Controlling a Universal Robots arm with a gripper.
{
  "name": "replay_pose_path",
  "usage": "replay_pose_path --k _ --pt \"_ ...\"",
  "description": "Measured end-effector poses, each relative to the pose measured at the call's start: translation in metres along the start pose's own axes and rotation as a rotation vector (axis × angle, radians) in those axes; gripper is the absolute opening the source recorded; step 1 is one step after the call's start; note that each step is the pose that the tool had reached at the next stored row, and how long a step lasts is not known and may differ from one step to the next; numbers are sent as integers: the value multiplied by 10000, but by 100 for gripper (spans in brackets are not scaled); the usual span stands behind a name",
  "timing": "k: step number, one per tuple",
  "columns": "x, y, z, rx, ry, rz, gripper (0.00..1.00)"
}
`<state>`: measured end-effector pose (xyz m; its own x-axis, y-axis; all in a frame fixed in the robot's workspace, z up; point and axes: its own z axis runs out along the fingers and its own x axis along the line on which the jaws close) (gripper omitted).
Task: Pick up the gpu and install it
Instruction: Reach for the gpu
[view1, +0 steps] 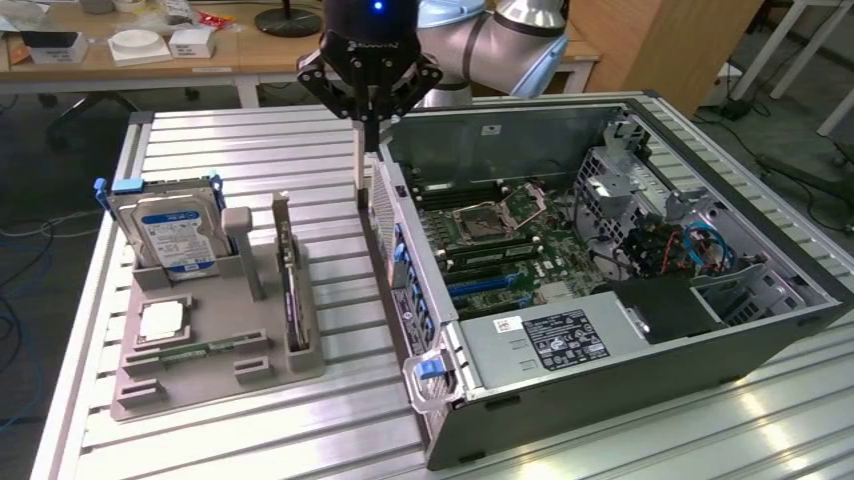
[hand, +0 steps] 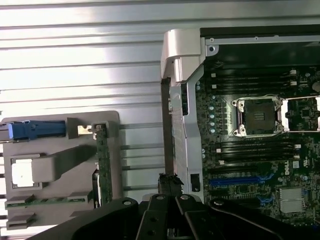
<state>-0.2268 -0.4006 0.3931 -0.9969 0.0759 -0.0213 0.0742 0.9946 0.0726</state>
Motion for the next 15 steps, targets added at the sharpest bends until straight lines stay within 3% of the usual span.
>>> replay_pose_path --k 15 --pt "222 -26 -5 0 0 0 10"
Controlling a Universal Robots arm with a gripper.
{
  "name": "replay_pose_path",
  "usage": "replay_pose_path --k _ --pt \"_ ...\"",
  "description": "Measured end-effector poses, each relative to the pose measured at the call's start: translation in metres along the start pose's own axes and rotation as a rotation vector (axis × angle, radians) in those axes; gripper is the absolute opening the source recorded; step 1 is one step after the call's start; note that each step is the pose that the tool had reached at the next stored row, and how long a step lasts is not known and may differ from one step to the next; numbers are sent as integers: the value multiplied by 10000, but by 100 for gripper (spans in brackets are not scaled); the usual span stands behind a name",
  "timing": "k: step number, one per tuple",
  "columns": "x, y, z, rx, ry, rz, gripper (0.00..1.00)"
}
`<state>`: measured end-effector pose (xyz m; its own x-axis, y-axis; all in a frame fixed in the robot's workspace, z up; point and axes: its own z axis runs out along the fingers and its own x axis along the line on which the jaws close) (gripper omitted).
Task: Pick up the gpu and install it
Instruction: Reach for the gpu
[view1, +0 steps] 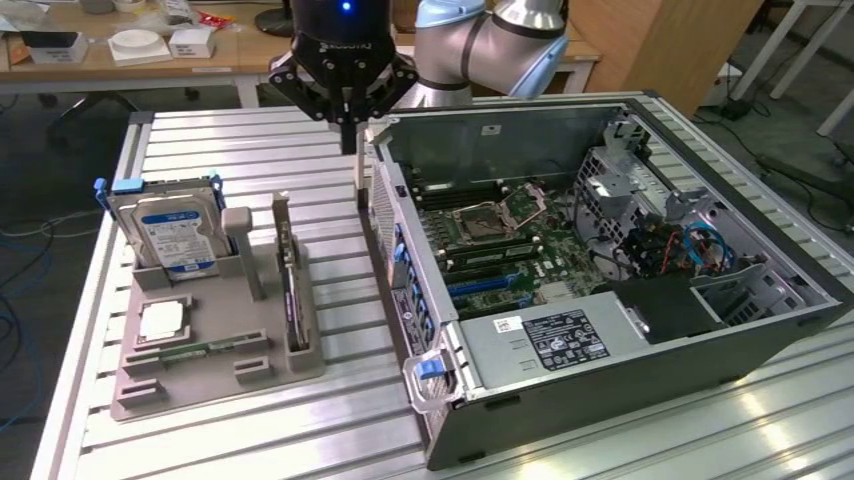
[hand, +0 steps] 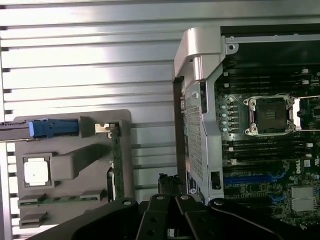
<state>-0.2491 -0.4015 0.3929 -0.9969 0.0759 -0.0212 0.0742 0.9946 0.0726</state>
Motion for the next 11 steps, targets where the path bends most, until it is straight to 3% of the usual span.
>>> replay_pose_path --k 11 --pt "151 -17 -3 1 1 0 10"
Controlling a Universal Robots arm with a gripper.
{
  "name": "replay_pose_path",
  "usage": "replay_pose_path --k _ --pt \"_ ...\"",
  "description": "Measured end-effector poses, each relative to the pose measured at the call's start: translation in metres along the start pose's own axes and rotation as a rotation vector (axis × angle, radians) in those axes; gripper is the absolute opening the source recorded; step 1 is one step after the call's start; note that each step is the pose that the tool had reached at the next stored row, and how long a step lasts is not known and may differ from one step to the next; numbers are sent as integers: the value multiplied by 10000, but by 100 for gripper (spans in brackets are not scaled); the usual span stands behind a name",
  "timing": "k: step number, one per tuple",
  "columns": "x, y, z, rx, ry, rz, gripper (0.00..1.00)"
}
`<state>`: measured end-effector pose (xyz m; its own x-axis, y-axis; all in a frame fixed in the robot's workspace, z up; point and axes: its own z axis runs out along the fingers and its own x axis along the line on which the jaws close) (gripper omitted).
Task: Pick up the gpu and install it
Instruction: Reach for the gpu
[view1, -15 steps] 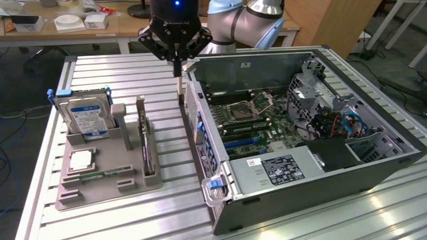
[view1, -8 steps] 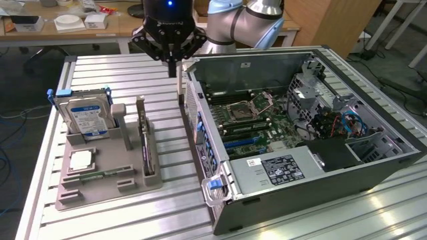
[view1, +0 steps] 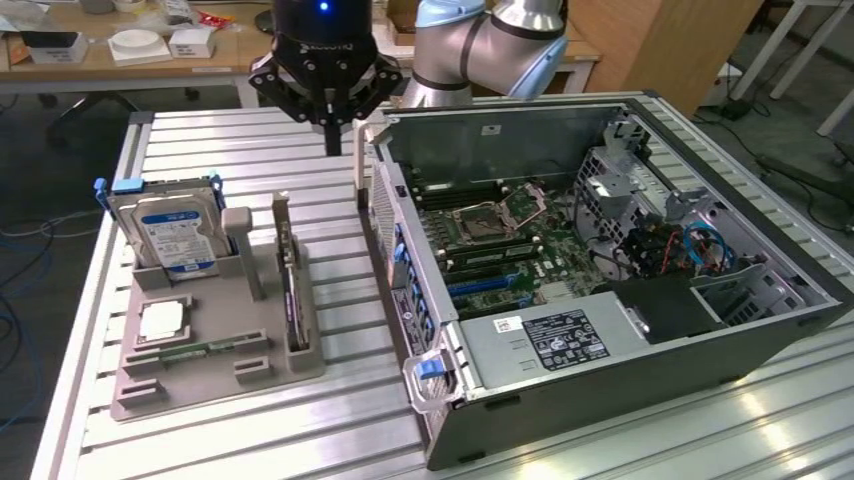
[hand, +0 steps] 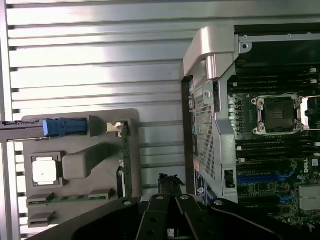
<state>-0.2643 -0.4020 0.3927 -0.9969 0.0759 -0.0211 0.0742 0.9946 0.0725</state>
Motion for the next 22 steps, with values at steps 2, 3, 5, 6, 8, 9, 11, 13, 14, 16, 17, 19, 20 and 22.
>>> replay_pose_path --k 2,3,5,6,8,9,11,13,14,16,17,19,20,22 --pt "27 -3 0 -1 -1 0 10" --pt "40 -4 0 -1 -1 0 10" --pt "66 -8 -1 0 0 -1 10" --pt "79 -9 -1 -1 0 -1 10" --pt "107 -12 -1 0 0 -1 10" --pt "120 -14 -1 0 -1 0 10" --pt "146 -17 -2 0 -1 0 10" --pt "172 -19 -2 -1 -1 0 10" --pt "186 -21 -2 -1 -1 0 10" --pt "212 -24 -3 -1 -1 0 10" --pt "225 -25 -3 0 -1 0 10" --pt "252 -28 -3 -1 -1 0 10" --pt "266 -30 -4 -1 -1 0 10" --pt "292 -33 -4 -1 0 -1 10"
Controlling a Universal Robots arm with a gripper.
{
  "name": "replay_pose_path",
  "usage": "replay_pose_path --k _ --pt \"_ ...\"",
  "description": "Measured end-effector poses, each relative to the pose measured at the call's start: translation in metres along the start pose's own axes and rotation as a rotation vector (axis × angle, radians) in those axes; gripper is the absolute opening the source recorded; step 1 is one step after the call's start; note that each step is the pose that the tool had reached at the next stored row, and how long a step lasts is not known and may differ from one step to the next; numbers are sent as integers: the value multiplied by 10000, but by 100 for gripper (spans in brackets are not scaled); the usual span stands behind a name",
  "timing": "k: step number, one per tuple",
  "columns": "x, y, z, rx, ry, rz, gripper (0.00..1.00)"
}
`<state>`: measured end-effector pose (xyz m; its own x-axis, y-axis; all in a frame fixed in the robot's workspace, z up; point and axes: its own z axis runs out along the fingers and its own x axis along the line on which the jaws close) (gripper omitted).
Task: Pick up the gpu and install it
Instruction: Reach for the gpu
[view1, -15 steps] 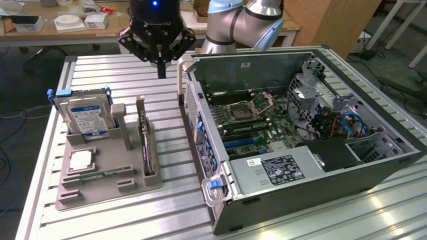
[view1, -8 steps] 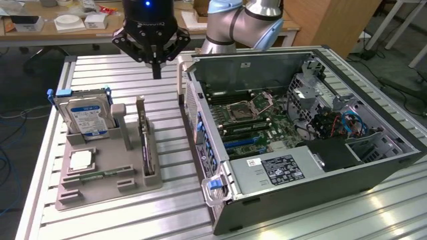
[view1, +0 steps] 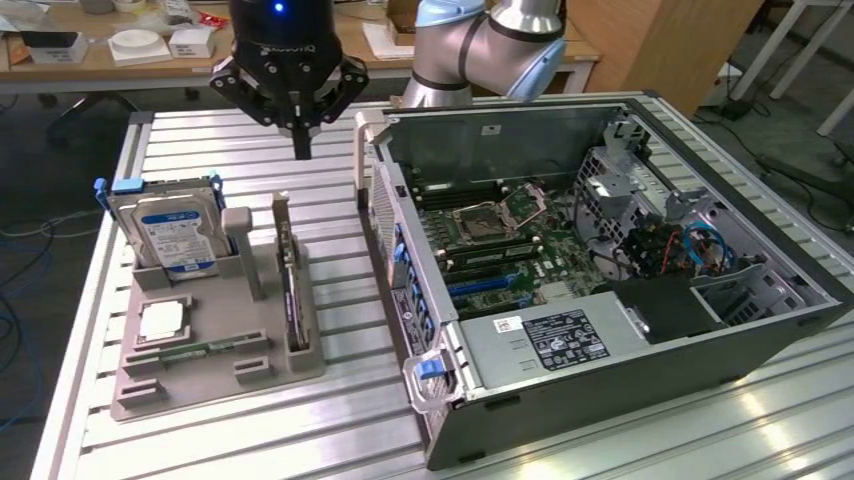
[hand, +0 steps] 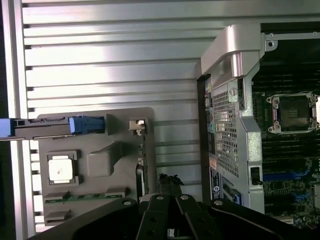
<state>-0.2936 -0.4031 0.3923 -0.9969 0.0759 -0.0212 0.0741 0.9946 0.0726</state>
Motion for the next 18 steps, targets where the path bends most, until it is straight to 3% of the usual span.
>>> replay_pose_path --k 18 --pt "238 -25 0 0 -1 1 10"
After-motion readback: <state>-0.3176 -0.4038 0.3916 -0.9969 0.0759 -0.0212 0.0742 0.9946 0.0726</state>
